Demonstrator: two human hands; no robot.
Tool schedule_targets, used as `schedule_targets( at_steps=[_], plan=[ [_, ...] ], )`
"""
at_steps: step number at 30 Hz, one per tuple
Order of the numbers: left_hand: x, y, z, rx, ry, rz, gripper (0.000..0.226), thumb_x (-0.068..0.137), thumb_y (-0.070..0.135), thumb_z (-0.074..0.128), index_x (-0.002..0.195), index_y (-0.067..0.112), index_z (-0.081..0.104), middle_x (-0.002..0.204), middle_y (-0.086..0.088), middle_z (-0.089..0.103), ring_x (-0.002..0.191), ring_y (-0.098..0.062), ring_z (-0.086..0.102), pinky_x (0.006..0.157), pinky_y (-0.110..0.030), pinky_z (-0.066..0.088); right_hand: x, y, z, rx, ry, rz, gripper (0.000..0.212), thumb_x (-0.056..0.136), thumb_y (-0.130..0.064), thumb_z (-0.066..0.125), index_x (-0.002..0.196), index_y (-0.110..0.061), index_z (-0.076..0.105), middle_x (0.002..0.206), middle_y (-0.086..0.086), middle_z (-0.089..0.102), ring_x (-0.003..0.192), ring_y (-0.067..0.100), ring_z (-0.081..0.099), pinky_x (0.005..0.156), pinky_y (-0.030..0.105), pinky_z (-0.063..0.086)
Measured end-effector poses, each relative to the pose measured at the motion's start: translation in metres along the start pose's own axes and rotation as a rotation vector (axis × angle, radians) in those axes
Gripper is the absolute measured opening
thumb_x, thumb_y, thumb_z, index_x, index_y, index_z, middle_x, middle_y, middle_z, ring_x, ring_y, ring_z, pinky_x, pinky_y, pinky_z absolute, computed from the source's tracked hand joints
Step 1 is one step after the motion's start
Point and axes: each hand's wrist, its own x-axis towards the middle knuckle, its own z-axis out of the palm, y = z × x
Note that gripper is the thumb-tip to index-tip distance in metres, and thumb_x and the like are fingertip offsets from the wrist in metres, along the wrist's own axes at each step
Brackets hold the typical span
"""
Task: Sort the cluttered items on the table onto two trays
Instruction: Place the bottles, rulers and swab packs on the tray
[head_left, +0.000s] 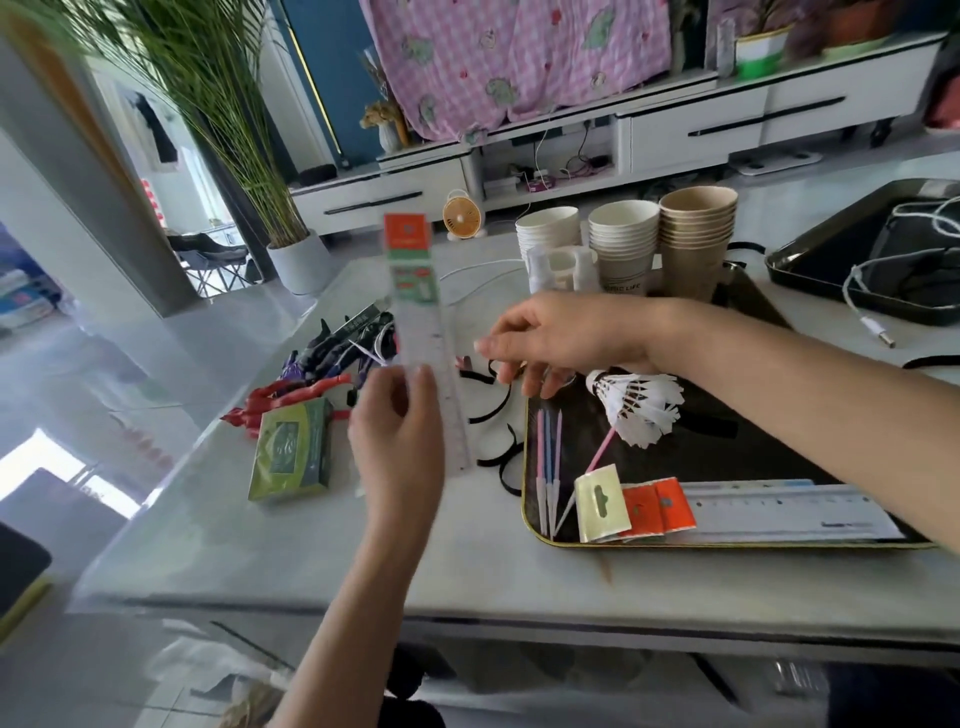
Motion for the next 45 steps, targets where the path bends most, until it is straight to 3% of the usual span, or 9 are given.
schedule_targets(
  at_steps=[4, 7, 13, 19, 25, 28, 33, 39, 45],
  plan=[
    [-0.028, 0.016, 0.009, -0.095, -0.241, 0.13, 0.023, 0.091, 0.018, 0.058, 0.07, 0.007, 0.058, 0.057, -0.003, 0.052, 0.053, -0.011, 0.046, 0.046, -0.025, 0.037, -0.012, -0.005, -0.009, 0.076, 0.069, -0.065, 0.013, 0.092, -0.023, 0.056, 0.088, -0.011, 0.058, 0.075, 0.0, 0.059, 0.054, 0.007, 0.05, 0.05, 0.017, 0.042],
    [-0.035, 0.021, 0.014, -0.18, -0.413, 0.11, 0.031, 0.096, 0.028, 0.046, 0.072, 0.016, 0.062, 0.059, 0.007, 0.061, 0.056, -0.003, 0.055, 0.051, -0.016, 0.041, -0.029, -0.004, -0.027, 0.054, 0.001, -0.038, 0.011, 0.091, -0.02, 0.057, 0.09, -0.01, 0.058, 0.073, 0.001, 0.061, 0.046, 0.005, 0.047, 0.041, 0.015, 0.037],
    [-0.057, 0.019, 0.03, -0.036, -0.779, 0.144, 0.039, 0.093, 0.047, 0.037, 0.1, 0.021, 0.065, 0.095, 0.005, 0.069, 0.092, -0.005, 0.062, 0.077, -0.023, 0.048, -0.065, 0.016, -0.073, -0.153, -0.174, 0.175, 0.008, 0.09, -0.015, 0.057, 0.093, -0.014, 0.064, 0.068, -0.003, 0.062, 0.045, 0.005, 0.048, 0.042, 0.015, 0.041],
    [-0.073, 0.017, 0.051, 0.127, -0.981, 0.116, 0.029, 0.097, 0.037, 0.038, 0.121, 0.028, 0.051, 0.122, 0.004, 0.058, 0.116, -0.009, 0.051, 0.097, -0.031, 0.044, -0.08, 0.046, -0.085, -0.35, -0.304, 0.397, 0.009, 0.091, -0.016, 0.058, 0.086, -0.011, 0.062, 0.065, -0.001, 0.056, 0.05, 0.007, 0.051, 0.048, 0.017, 0.044],
    [-0.069, 0.021, 0.06, 0.195, -0.971, 0.126, 0.028, 0.098, 0.014, 0.037, 0.115, 0.021, 0.059, 0.11, 0.007, 0.06, 0.11, -0.01, 0.05, 0.09, -0.021, 0.044, -0.084, 0.062, -0.081, -0.314, -0.379, 0.472, 0.014, 0.092, -0.023, 0.056, 0.087, -0.011, 0.059, 0.065, 0.0, 0.057, 0.052, 0.008, 0.052, 0.048, 0.016, 0.045],
    [-0.068, 0.022, 0.06, 0.153, -0.863, 0.031, 0.028, 0.093, 0.004, 0.04, 0.095, 0.021, 0.062, 0.093, 0.01, 0.064, 0.089, -0.005, 0.058, 0.073, -0.009, 0.045, -0.082, 0.066, -0.079, -0.318, -0.409, 0.48, 0.013, 0.093, -0.023, 0.054, 0.087, -0.012, 0.059, 0.07, 0.002, 0.057, 0.053, 0.008, 0.052, 0.049, 0.017, 0.045],
    [-0.066, 0.025, 0.063, -0.114, -0.642, -0.244, 0.024, 0.091, -0.003, 0.041, 0.089, 0.012, 0.059, 0.072, 0.001, 0.063, 0.061, -0.014, 0.054, 0.051, -0.014, 0.045, -0.078, 0.073, -0.067, -0.389, -0.5, 0.535, 0.012, 0.093, -0.021, 0.055, 0.086, -0.011, 0.058, 0.07, 0.003, 0.056, 0.048, 0.006, 0.053, 0.047, 0.016, 0.045],
    [-0.059, 0.027, 0.058, -0.233, -0.544, -0.357, 0.033, 0.086, -0.004, 0.035, 0.08, 0.009, 0.064, 0.062, -0.001, 0.062, 0.06, -0.009, 0.058, 0.059, -0.02, 0.046, -0.074, 0.071, -0.042, -0.545, -0.511, 0.475, 0.017, 0.091, -0.027, 0.058, 0.079, -0.014, 0.06, 0.051, -0.007, 0.056, 0.045, 0.006, 0.048, 0.048, 0.016, 0.042],
    [-0.067, 0.023, 0.061, -0.089, -0.678, -0.214, 0.027, 0.097, 0.018, 0.042, 0.084, 0.017, 0.066, 0.08, 0.005, 0.068, 0.077, -0.002, 0.062, 0.073, -0.018, 0.049, -0.074, 0.063, -0.031, -0.598, -0.465, 0.444, 0.017, 0.086, -0.029, 0.065, 0.086, -0.014, 0.057, 0.063, -0.003, 0.059, 0.038, 0.003, 0.052, 0.055, 0.019, 0.048]
  ],
)
